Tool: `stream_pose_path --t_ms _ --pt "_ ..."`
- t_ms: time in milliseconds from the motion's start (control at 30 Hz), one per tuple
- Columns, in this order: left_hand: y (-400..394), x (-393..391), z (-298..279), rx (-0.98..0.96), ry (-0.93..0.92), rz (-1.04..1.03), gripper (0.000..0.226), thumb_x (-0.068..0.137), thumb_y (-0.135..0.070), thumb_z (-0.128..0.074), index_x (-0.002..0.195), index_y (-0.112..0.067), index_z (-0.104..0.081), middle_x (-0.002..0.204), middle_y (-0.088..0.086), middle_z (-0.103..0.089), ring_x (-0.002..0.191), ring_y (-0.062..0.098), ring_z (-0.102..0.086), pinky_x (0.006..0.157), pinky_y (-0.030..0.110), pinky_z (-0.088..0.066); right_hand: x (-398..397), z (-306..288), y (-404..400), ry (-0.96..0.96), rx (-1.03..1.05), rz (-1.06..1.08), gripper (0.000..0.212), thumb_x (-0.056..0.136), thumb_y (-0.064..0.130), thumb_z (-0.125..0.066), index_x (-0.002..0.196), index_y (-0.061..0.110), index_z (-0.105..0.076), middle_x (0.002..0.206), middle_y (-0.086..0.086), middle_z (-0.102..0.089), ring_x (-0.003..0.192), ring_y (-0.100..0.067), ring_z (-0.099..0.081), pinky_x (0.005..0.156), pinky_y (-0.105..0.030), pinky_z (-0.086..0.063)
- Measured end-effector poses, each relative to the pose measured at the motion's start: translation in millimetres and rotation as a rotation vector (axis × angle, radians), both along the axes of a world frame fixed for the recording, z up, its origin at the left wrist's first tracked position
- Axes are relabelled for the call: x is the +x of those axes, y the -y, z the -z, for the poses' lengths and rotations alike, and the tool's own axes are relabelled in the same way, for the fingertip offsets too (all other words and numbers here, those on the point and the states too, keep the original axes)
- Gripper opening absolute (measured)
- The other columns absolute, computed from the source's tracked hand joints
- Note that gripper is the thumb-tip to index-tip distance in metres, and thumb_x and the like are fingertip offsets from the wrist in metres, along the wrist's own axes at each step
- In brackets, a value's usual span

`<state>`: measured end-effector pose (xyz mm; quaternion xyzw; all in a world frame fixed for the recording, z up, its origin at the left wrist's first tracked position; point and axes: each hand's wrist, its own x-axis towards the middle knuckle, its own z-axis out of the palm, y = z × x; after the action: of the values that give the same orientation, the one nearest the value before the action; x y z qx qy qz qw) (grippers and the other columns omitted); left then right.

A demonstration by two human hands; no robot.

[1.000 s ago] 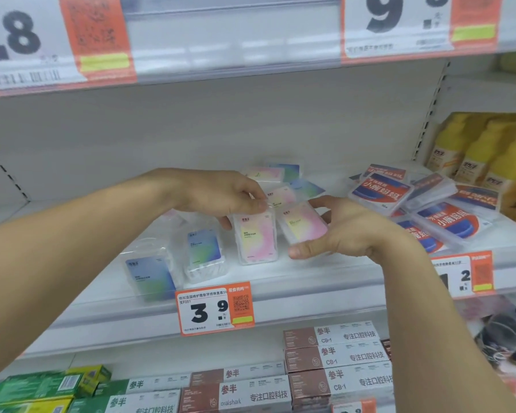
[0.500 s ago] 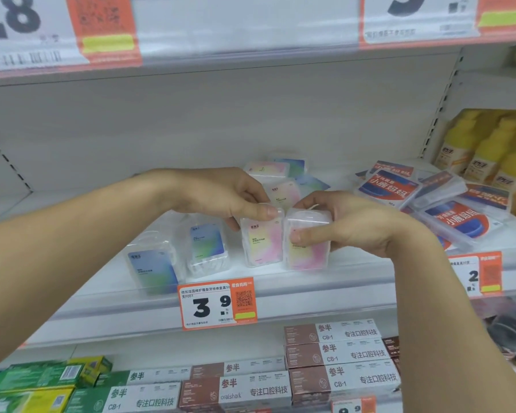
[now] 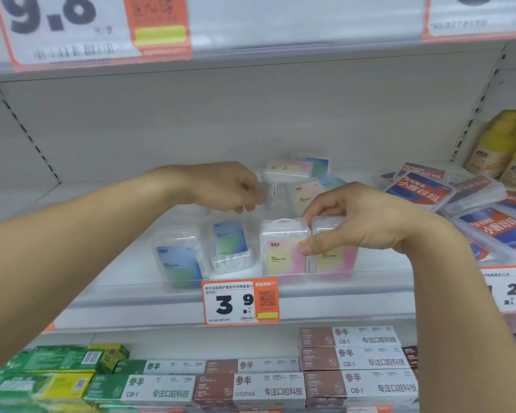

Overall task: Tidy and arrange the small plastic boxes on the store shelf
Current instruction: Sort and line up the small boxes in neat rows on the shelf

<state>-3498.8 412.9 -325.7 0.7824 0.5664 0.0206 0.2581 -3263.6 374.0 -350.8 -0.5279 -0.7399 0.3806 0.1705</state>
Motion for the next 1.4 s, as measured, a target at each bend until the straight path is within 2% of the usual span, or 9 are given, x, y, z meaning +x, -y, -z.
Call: stream_pose_path --t_ms 67,200,400,500,567,767,1033,1167,1400 --pt "-6 -13 2 0.053 -0.197 -0.025 0.04 0.085 -0.057 -0.054 0.1 -0.022 -0.067 0.1 -0.008 -0.066 0.098 0.021 -0.063 0.095 0.04 -0.051 0 -1 0 0.013 -0.006 -0.002 0.038 0.058 0.038 -0.092 0.09 0.028 -0.074 0.103 0.019 -0.068 0.108 0.006 -0.059 0.097 -0.021 -0.043" --pt "-8 -20 4 -0.034 -0.414 -0.038 0.059 0.079 -0.065 -0.06 0.125 -0.028 -0.056 0.118 -0.014 -0.058 0.112 0.014 -0.056 0.102 0.035 -0.044 -2 -1 0 0.006 -0.022 -0.003 0.038 0.059 0.035 -0.091 0.092 0.027 -0.072 0.109 0.017 -0.067 0.111 0.005 -0.058 0.095 -0.018 -0.043" --pt "1 -22 9 -0.098 -0.299 -0.033 0.066 0.069 -0.052 -0.08 0.124 -0.022 -0.057 0.109 -0.008 -0.062 0.095 0.012 -0.061 0.092 0.03 -0.052 -2 1 -1 -0.034 -0.016 0.01 0.034 0.061 0.033 -0.091 0.089 0.025 -0.073 0.104 0.02 -0.068 0.111 0.008 -0.057 0.093 -0.017 -0.04" --pt "5 -25 2 -0.056 -0.233 -0.02 0.052 0.066 -0.054 -0.081 0.103 -0.022 -0.065 0.096 -0.011 -0.063 0.083 0.01 -0.061 0.075 0.024 -0.051 -3 1 -1 -0.031 -0.023 0.007 0.035 0.062 0.032 -0.091 0.091 0.026 -0.072 0.107 0.018 -0.067 0.112 0.007 -0.057 0.092 -0.018 -0.04" --pt "10 -26 -2 -0.023 -0.196 -0.01 0.046 0.068 -0.053 -0.08 0.101 -0.028 -0.06 0.097 -0.015 -0.059 0.09 0.009 -0.06 0.069 0.019 -0.044 -3 1 0 -0.026 -0.026 0.004 0.036 0.063 0.032 -0.09 0.092 0.026 -0.071 0.108 0.017 -0.066 0.111 0.008 -0.056 0.088 -0.015 -0.041" --pt "38 -31 -12 0.02 -0.08 0.119 0.041 0.071 -0.046 -0.08 0.105 -0.033 -0.061 0.101 -0.019 -0.062 0.097 0.005 -0.061 0.085 0.023 -0.051 -4 1 2 -0.007 -0.024 -0.002 0.037 0.064 0.032 -0.09 0.094 0.026 -0.07 0.109 0.014 -0.066 0.11 0.005 -0.056 0.083 -0.014 -0.042" --pt "57 -50 0 0.017 0.012 0.154 0.031 0.081 -0.056 -0.066 0.103 -0.034 -0.064 0.102 -0.019 -0.067 0.087 0.005 -0.066 0.086 0.034 -0.053 -11 1 7 -0.067 0.004 -0.032 0.039 0.059 0.036 -0.091 0.094 0.031 -0.074 0.101 0.015 -0.072 0.106 0.005 -0.061 0.088 -0.018 -0.044" --pt "65 -55 9 0.066 0.085 0.182 0.039 0.079 -0.058 -0.063 0.107 -0.03 -0.063 0.106 -0.015 -0.069 0.1 0.015 -0.066 0.093 0.041 -0.05 -11 1 9 -0.067 0.009 -0.038 0.037 0.062 0.032 -0.091 0.094 0.03 -0.074 0.102 0.015 -0.073 0.108 0.004 -0.061 0.096 -0.021 -0.043" --pt "66 -56 10 0.074 0.064 0.177 0.035 0.083 -0.058 -0.062 0.106 -0.032 -0.063 0.104 -0.015 -0.069 0.098 0.014 -0.066 0.09 0.041 -0.051 -11 -3 8 -0.049 -0.018 -0.055 0.038 0.06 0.029 -0.091 0.095 0.03 -0.077 0.107 0.014 -0.073 0.109 0.001 -0.062 0.101 -0.024 -0.044"
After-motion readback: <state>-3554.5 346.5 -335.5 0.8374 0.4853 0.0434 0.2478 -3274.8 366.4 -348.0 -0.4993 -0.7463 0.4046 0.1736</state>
